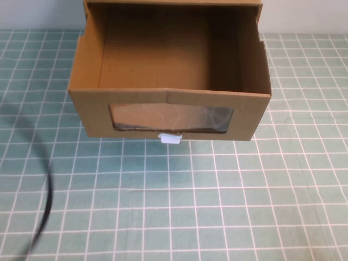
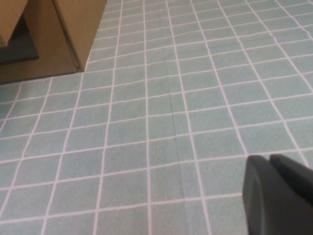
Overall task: Close the shoe box
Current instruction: Press the shoe box with left arm
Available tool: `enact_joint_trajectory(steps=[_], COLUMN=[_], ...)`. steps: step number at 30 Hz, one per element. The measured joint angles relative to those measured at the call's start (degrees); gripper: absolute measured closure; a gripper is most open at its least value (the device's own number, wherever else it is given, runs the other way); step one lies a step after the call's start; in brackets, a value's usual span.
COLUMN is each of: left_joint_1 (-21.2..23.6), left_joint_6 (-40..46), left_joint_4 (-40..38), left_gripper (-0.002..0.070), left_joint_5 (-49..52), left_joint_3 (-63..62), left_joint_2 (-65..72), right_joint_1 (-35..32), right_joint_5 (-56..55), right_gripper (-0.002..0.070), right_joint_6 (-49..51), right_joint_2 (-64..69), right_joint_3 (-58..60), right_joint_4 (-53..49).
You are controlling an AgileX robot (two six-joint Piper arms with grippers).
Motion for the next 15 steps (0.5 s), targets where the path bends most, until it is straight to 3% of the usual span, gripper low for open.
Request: enact_joint_trajectory(steps=[9,15], left_joint_1=[0.0,-4.43], left_joint_6=[15.11,17.81], left_joint_4=[-6.48,-7.43], left_gripper=[0.068,0.068], left_joint_5=[12.04,15.87], left_joint_3=[-39.27,-60.9], left_joint_2=[35.03,54.79], right_joint_1=[0.0,0.0], right_joint_5=[0.0,0.0], right_gripper=[0.0689,0.0689], right_joint_6=[0.0,0.0], right_joint_2=[0.0,0.0], right_joint_3=[0.0,0.0], right_joint_4=[0.0,0.0])
